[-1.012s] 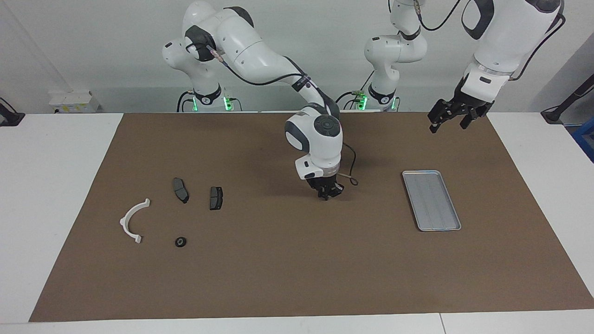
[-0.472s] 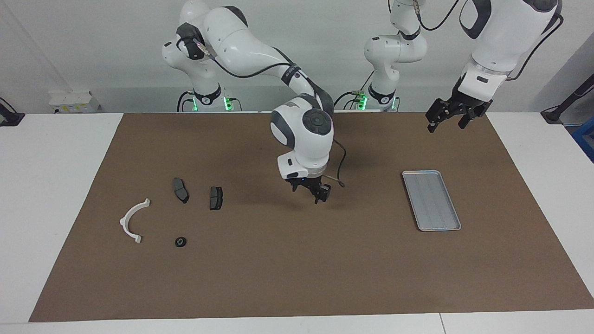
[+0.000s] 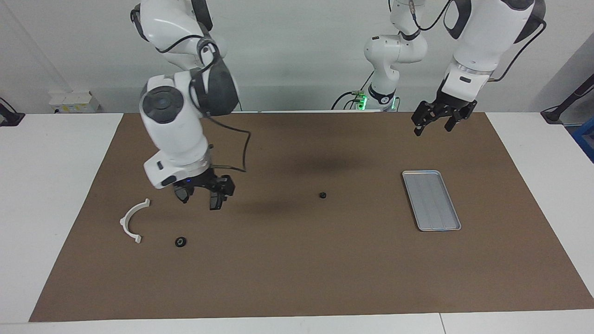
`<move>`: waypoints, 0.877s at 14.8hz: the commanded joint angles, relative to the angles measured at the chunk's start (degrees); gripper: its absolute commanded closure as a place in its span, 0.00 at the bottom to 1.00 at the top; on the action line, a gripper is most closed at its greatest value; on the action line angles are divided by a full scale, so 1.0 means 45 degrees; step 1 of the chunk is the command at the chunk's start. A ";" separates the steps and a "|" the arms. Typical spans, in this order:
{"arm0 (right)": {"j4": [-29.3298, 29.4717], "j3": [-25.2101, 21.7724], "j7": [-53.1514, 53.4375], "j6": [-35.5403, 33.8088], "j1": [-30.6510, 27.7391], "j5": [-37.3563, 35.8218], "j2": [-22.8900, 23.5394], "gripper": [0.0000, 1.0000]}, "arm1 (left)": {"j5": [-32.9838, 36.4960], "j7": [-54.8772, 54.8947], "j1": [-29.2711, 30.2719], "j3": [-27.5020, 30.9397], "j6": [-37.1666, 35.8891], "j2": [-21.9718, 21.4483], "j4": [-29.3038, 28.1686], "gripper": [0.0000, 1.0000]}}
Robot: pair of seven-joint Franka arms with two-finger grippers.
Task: Pick bearing gear from pile to tray
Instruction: 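Reach the left gripper to the bearing while the right gripper withdraws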
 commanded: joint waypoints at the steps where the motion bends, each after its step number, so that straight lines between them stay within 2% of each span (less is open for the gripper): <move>1: -0.1232 0.0227 -0.1189 0.0934 -0.0821 -0.0065 -0.0189 0.00 | -0.0102 -0.2584 -0.1475 0.0152 0.1292 0.1217 -0.0182 0.00; 3: -0.2380 0.0246 -0.1209 0.2335 -0.1135 -0.0533 -0.0170 0.00 | -0.0024 -0.4088 -0.2569 0.0152 0.2383 0.2467 -0.0181 0.00; 5: -0.3846 0.0227 -0.1190 0.4288 -0.1466 -0.0866 -0.0093 0.00 | -0.0005 -0.4681 -0.3195 0.0152 0.3616 0.3250 -0.0473 0.00; 8: -0.4165 0.0227 -0.1190 0.5759 -0.1780 -0.1316 0.0804 0.00 | 0.0306 -0.5634 -0.4446 0.0210 0.4943 0.5551 0.0128 0.00; 13: -0.4107 0.0227 -0.1190 0.6815 -0.1761 -0.1317 0.1391 0.00 | 0.0445 -0.6126 -0.4955 0.0211 0.6078 0.6085 -0.0511 0.03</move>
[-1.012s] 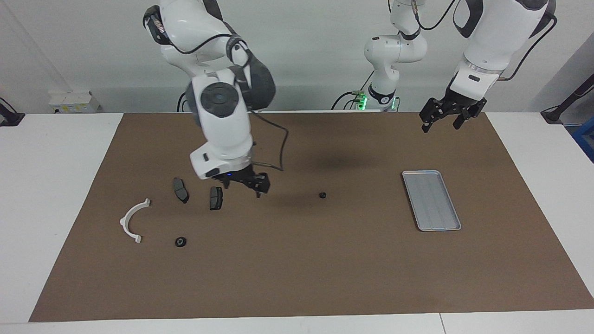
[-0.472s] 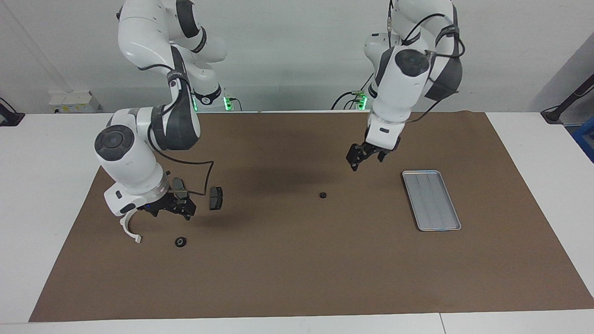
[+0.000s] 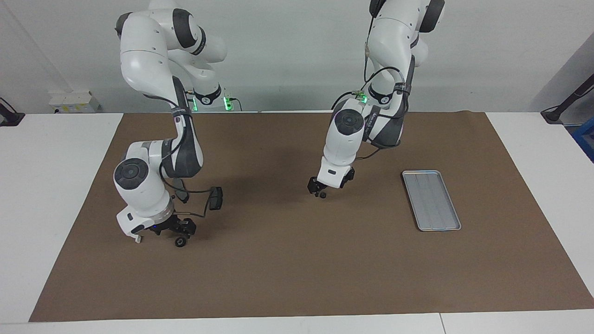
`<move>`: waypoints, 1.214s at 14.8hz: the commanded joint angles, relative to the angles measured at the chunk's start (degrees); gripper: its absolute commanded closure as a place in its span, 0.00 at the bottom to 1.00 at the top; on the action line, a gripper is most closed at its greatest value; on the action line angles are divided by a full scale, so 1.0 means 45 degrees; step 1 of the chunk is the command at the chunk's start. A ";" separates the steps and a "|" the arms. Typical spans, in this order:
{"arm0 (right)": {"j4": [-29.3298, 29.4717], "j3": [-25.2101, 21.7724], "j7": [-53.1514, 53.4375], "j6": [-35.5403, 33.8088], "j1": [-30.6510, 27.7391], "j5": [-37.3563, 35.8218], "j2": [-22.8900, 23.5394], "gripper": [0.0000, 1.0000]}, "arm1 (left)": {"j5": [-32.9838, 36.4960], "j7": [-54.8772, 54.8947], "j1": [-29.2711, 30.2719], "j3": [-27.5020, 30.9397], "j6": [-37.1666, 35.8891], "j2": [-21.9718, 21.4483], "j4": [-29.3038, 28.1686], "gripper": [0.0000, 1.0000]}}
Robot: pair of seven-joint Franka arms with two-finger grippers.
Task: Pick bearing gear from pile to tray
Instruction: 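Reach the left gripper to the bearing while the right gripper withdraws, then grasp the black bearing with the left gripper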
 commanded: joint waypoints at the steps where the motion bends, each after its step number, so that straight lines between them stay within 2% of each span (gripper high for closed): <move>1: -0.0037 0.0213 -0.0062 0.0656 -0.0180 -0.0218 0.0231 0.00 | 0.0243 -0.0464 -0.0460 0.0216 0.0747 0.0015 -0.0532 0.03; 3: -0.0018 0.0213 -0.0042 0.0950 -0.0160 -0.0198 0.0388 0.00 | 0.0243 -0.0464 -0.0480 0.0216 0.1411 -0.0005 -0.1003 0.05; 11: -0.0154 0.0232 0.0075 0.1186 -0.0121 -0.0120 0.0525 0.00 | 0.0243 -0.0483 -0.0500 0.0216 0.1609 0.0014 -0.1376 0.12; 13: -0.0271 0.0232 0.0075 0.1224 -0.0179 -0.0101 0.0525 0.05 | 0.0243 -0.0503 -0.0500 0.0216 0.1706 0.0014 -0.1415 0.15; 17: -0.0740 0.0232 0.0055 0.1732 -0.0199 -0.0081 0.0486 0.07 | 0.0243 -0.0561 -0.0519 0.0216 0.1940 0.0034 -0.1513 0.17; 18: -0.0721 0.0232 0.0055 0.1733 -0.0199 -0.0081 0.0486 0.11 | 0.0243 -0.0581 -0.0519 0.0216 0.2000 0.0034 -0.1552 0.19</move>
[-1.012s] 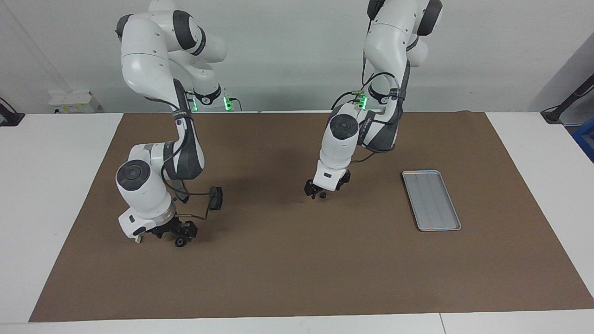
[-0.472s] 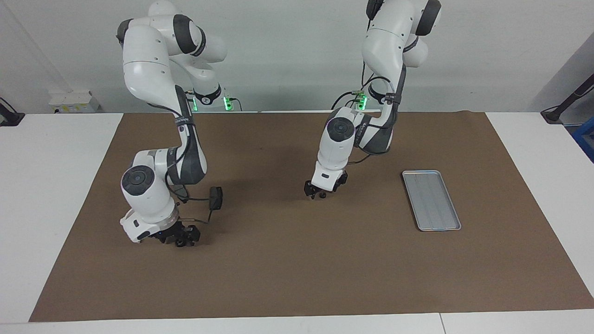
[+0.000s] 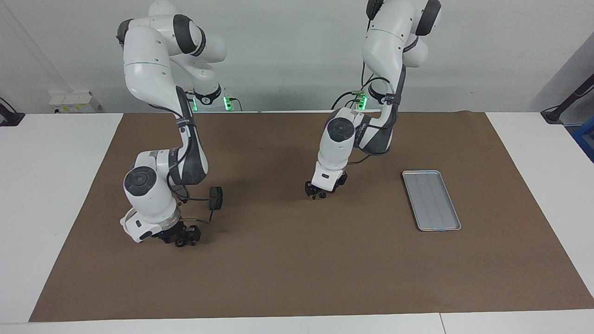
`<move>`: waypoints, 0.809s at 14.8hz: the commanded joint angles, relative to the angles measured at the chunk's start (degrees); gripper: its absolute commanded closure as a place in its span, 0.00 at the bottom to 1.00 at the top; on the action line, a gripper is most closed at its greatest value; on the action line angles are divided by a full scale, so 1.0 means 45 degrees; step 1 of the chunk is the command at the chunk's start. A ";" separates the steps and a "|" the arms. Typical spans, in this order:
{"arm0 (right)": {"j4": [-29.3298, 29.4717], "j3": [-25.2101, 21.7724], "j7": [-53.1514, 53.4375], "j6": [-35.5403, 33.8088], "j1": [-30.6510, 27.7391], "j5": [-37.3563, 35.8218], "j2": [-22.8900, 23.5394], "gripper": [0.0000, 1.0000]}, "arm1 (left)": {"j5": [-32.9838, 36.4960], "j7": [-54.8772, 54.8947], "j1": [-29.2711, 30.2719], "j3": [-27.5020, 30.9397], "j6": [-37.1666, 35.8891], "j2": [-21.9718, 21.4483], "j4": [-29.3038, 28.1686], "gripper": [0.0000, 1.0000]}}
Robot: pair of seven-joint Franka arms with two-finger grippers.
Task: Pick bearing gear from pile to tray
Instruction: 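Grasp the black bearing with the left gripper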
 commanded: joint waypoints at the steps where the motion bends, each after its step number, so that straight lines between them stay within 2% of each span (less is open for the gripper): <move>1: -0.0333 0.0170 0.0052 0.0360 -0.0187 -0.0081 -0.0034 0.17 | 0.0236 -0.0319 -0.0207 0.0179 0.0511 -0.0090 -0.0373 0.19; 3: -0.0217 0.0151 0.0052 0.0127 -0.0187 -0.0101 -0.0072 0.39 | 0.0236 -0.0377 -0.0207 0.0179 0.0531 -0.0090 -0.0374 0.21; 4: -0.0177 0.0150 0.0052 0.0067 -0.0206 -0.0120 -0.0092 0.56 | 0.0236 -0.0436 -0.0188 0.0179 0.0531 -0.0090 -0.0374 0.22; 6: -0.0080 0.0170 0.0052 -0.0089 -0.0187 -0.0082 -0.0092 0.82 | 0.0236 -0.0456 -0.0207 0.0179 0.0531 -0.0090 -0.0374 0.23; 7: -0.0079 0.0170 0.0032 -0.0109 -0.0206 -0.0081 -0.0092 0.98 | 0.0236 -0.0456 -0.0207 0.0199 0.0512 -0.0090 -0.0374 0.30; 8: -0.0060 0.0170 0.0032 -0.0128 -0.0206 -0.0062 -0.0092 1.00 | 0.0236 -0.0456 -0.0207 0.0199 0.0511 -0.0090 -0.0374 0.44; 9: -0.0060 0.0170 0.0032 -0.0128 -0.0187 -0.0042 -0.0092 1.00 | 0.0236 -0.0475 -0.0207 0.0199 0.0473 -0.0090 -0.0374 0.50; 12: -0.0002 0.0170 0.0032 -0.0284 -0.0187 -0.0081 -0.0092 1.00 | 0.0236 -0.0747 -0.0207 0.0199 0.0414 -0.0090 -0.0374 0.59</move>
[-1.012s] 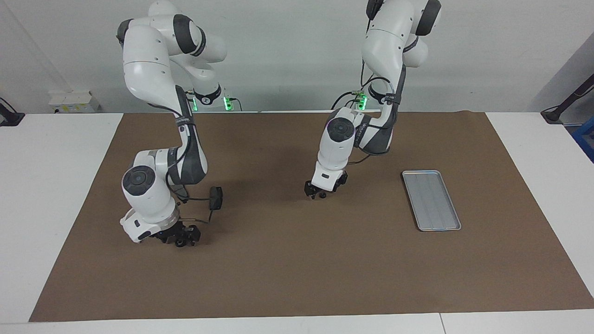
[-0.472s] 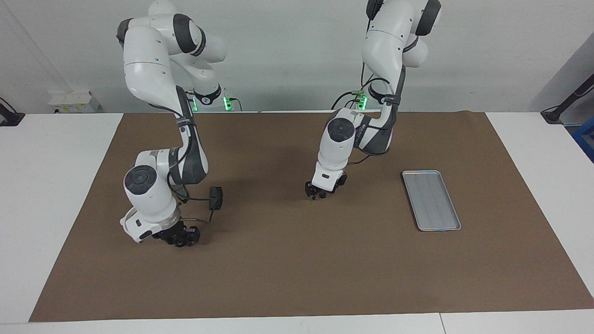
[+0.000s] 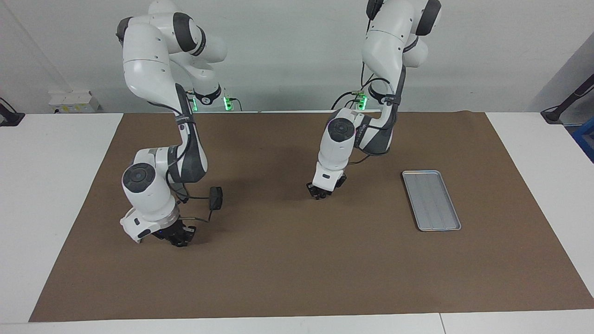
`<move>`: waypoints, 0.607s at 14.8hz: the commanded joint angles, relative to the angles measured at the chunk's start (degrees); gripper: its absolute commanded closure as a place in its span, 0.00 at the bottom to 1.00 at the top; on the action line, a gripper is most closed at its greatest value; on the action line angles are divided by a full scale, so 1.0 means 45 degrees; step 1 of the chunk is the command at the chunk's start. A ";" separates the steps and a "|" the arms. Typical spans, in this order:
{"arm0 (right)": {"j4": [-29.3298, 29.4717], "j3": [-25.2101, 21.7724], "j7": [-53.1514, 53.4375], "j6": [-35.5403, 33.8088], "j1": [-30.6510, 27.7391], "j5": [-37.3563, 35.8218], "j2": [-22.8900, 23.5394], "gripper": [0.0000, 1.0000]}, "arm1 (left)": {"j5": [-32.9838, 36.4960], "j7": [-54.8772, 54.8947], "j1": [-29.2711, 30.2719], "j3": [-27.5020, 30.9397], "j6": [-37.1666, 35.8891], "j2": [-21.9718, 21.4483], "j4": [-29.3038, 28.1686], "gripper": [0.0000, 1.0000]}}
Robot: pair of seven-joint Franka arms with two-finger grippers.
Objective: Pick bearing gear from pile to tray
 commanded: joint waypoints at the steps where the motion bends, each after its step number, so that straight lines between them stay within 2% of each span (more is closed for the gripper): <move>1: 0.0120 0.0164 0.0030 -0.0331 -0.0161 -0.0084 0.0129 1.00 | 0.0210 -0.0521 -0.0225 0.0190 0.0090 -0.0092 -0.0174 0.67; 3: 0.0433 0.0164 0.0011 -0.0819 -0.0161 -0.0104 0.0129 1.00 | 0.0210 -0.0522 -0.0128 0.0307 -0.0688 -0.0092 0.0312 0.85; 5: 0.0764 0.0164 -0.0047 -0.1385 -0.0122 -0.0162 0.0109 1.00 | 0.0229 -0.0367 0.0145 0.0327 -0.1297 -0.0228 0.0822 0.87; 6: 0.1017 0.0164 -0.0086 -0.1852 -0.0102 -0.0162 0.0051 1.00 | 0.0249 -0.0173 0.0533 0.0327 -0.1434 -0.0654 0.0688 0.87; 7: 0.1387 0.0183 -0.0222 -0.2611 -0.0083 -0.0182 -0.0027 1.00 | 0.0268 0.0526 0.1001 0.0308 -0.1822 -0.1471 0.0261 0.87; 9: 0.2421 0.0300 -0.0399 -0.4794 0.0014 -0.0162 -0.0436 1.00 | 0.0249 0.2903 0.2151 0.0307 -0.2972 -0.3092 -0.0812 0.87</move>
